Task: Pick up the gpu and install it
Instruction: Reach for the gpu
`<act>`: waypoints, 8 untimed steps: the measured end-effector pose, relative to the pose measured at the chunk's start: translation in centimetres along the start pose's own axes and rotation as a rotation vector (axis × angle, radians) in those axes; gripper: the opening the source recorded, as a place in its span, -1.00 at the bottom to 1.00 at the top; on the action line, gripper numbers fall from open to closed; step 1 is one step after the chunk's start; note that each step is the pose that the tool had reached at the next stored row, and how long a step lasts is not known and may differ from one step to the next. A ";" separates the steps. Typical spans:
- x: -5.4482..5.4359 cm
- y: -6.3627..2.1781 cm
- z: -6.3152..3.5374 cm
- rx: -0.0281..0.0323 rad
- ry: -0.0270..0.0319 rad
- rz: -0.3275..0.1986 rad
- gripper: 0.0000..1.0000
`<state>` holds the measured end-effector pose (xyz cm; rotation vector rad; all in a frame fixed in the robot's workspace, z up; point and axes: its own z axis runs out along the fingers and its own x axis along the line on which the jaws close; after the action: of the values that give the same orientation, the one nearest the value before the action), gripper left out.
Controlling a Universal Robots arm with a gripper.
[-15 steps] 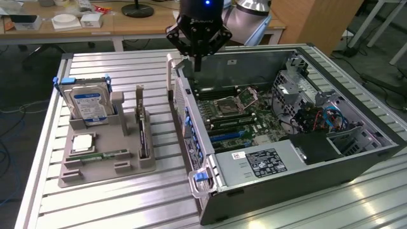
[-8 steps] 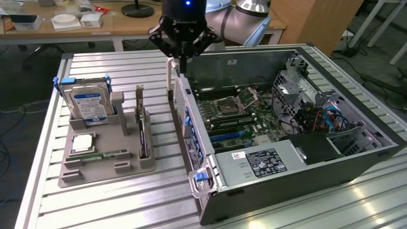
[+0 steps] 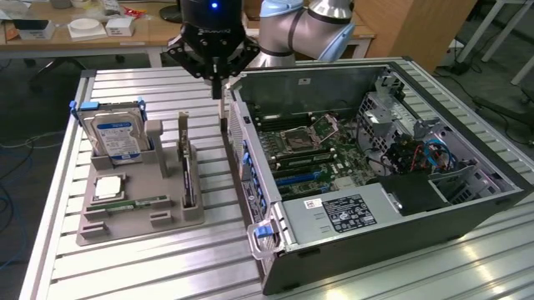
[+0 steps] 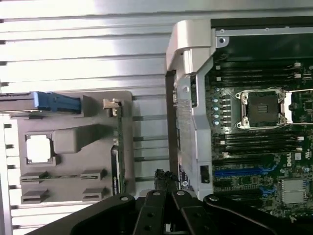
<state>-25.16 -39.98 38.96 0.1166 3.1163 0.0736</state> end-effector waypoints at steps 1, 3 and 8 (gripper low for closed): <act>0.5 -0.04 0.02 0.0001 0.0002 0.000 -0.80; 1.4 -0.10 0.07 0.0000 0.0004 0.000 -0.80; 3.6 -0.28 0.20 0.0001 0.0021 0.000 -0.80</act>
<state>-28.79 -39.98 38.67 0.1171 3.1185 0.0736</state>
